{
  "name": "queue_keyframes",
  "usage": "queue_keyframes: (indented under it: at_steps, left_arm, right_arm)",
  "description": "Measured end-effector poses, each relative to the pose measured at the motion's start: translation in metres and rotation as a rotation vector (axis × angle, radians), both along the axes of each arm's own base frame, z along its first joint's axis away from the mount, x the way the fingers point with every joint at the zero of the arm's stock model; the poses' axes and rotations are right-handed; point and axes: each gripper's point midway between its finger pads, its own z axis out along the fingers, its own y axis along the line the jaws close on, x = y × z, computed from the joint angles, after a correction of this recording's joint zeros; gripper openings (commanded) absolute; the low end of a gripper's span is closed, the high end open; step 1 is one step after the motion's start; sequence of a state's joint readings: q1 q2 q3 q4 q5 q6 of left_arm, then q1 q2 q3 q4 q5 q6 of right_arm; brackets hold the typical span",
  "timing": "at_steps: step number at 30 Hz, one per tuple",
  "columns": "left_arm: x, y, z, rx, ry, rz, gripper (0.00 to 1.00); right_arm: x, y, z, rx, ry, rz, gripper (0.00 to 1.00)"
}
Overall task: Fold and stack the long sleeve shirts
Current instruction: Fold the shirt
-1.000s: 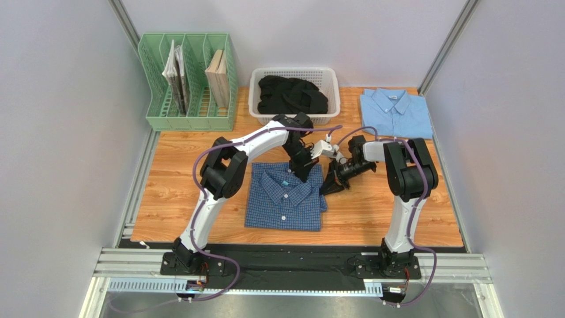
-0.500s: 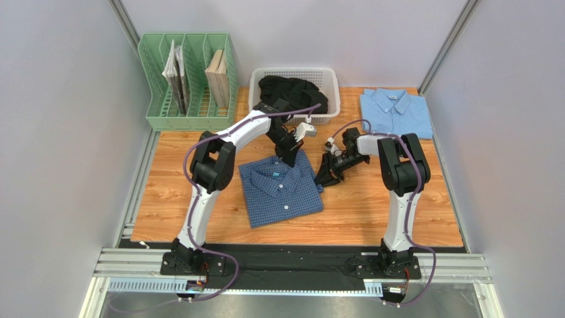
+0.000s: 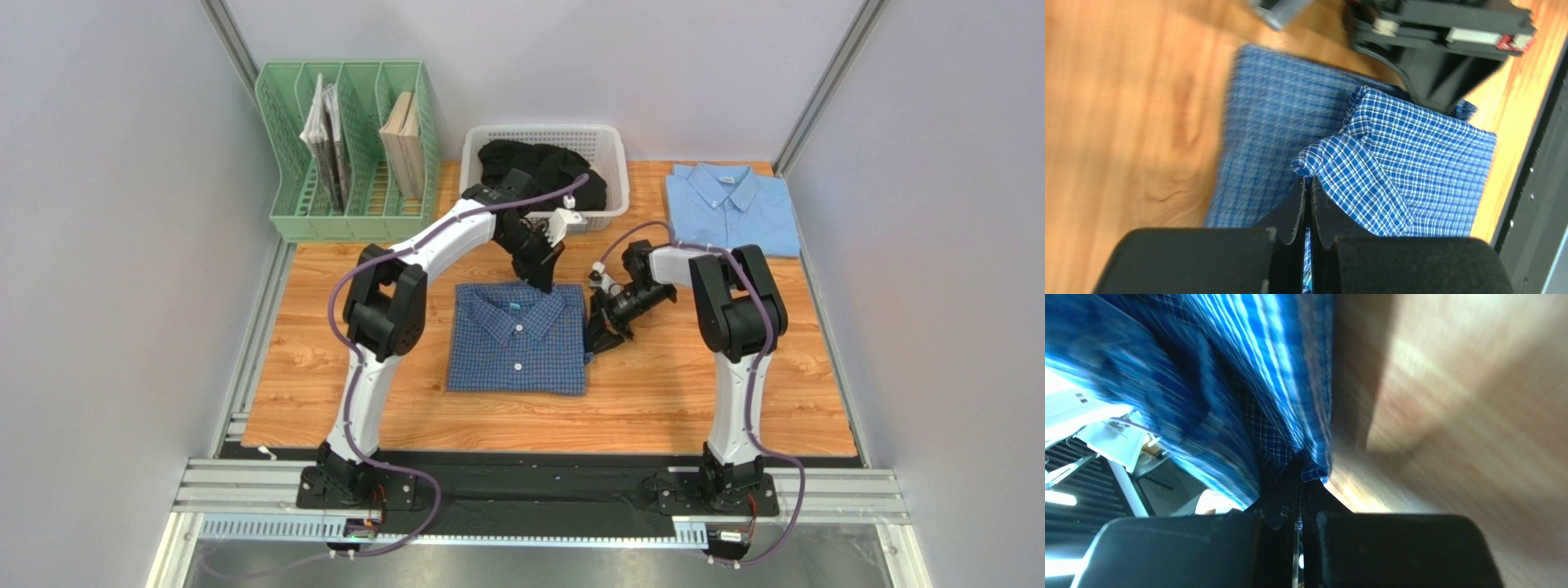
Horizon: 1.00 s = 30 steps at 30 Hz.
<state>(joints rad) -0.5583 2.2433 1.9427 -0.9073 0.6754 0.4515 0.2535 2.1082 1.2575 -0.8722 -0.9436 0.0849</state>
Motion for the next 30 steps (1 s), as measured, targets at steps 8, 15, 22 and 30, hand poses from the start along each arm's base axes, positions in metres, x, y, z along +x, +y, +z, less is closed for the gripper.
queue_keyframes:
  at_steps: [8,15,22,30]
  left_arm:
    - [0.023,0.001,0.007,-0.024,-0.044,0.080,0.00]
    - [0.033,-0.004,0.005,-0.034,-0.044,0.147,0.28]
    - [0.035,0.006,-0.005,-0.001,-0.046,0.179,0.57]
    - [0.014,0.096,0.038,-0.026,0.002,0.310,0.61]
  right_arm:
    - [-0.008,0.003,-0.005,0.007,-0.012,0.041,0.06]
    - [0.000,0.008,-0.008,0.011,-0.044,0.033,0.25]
    - [-0.006,0.001,-0.004,-0.010,-0.021,0.030,0.39]
    - [-0.008,-0.045,0.020,-0.106,-0.107,0.035,0.41]
